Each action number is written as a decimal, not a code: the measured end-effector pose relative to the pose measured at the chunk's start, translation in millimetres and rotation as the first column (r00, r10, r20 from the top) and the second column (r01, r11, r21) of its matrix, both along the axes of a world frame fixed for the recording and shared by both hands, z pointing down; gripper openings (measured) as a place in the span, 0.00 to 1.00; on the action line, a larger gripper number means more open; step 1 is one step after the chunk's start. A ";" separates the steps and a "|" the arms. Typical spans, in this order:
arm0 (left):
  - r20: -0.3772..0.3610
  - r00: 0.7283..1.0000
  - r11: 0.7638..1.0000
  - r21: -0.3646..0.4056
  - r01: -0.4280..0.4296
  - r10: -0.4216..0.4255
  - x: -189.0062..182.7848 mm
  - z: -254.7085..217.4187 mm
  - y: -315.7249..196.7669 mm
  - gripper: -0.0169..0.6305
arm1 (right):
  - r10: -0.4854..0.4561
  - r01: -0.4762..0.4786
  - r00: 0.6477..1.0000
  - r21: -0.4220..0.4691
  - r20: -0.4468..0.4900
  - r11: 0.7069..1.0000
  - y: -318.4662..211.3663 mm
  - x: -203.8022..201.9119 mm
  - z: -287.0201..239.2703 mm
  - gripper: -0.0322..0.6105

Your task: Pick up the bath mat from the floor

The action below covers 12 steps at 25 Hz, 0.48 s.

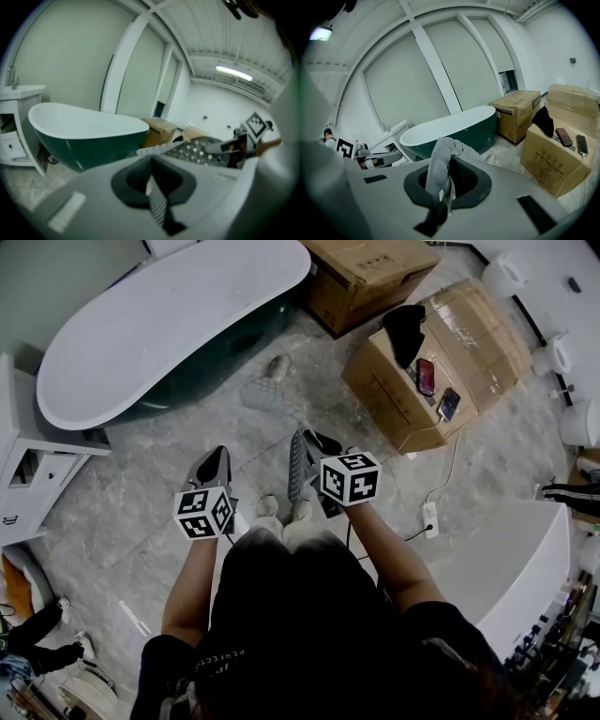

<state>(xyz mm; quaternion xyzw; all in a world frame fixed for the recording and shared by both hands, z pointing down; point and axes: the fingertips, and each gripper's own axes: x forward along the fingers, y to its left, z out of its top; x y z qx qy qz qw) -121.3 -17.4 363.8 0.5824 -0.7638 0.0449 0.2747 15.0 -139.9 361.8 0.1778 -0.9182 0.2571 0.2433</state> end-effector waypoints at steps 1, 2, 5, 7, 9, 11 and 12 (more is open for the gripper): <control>-0.001 1.000 1.000 0.000 0.001 -0.001 -0.1 -0.1 0.2 0.03 | 0.003 -0.003 1.000 0.001 -0.003 1.000 -0.5 1.0 0.4 0.07; -0.003 1.000 1.000 0.000 0.001 -0.001 0.0 0.0 0.4 0.03 | 0.006 -0.006 1.000 0.001 -0.007 1.000 -1.0 2.1 0.9 0.07; -0.003 1.000 1.000 0.000 -0.001 0.001 0.0 0.0 -0.8 0.03 | 0.014 -0.014 1.000 0.005 -0.018 1.000 -3.7 5.9 1.9 0.07; -0.003 1.000 1.000 0.002 0.001 -0.001 -1.2 -0.5 -2.0 0.03 | 0.020 -0.020 1.000 0.008 -0.022 1.000 -5.6 8.2 1.9 0.07; -0.004 1.000 1.000 0.005 0.005 -0.005 -2.6 -1.2 -2.3 0.03 | 0.025 -0.024 0.999 0.011 -0.027 1.000 -6.5 10.6 2.4 0.07; -0.006 1.000 1.000 0.007 0.008 -0.008 -4.0 -1.5 -2.8 0.03 | 0.031 -0.031 0.999 0.012 -0.033 0.999 -7.8 13.0 3.4 0.07; -0.006 1.000 1.000 0.007 0.010 -0.010 -4.8 -1.7 -3.4 0.03 | 0.034 -0.033 0.999 0.012 -0.036 0.999 -8.8 13.9 3.9 0.07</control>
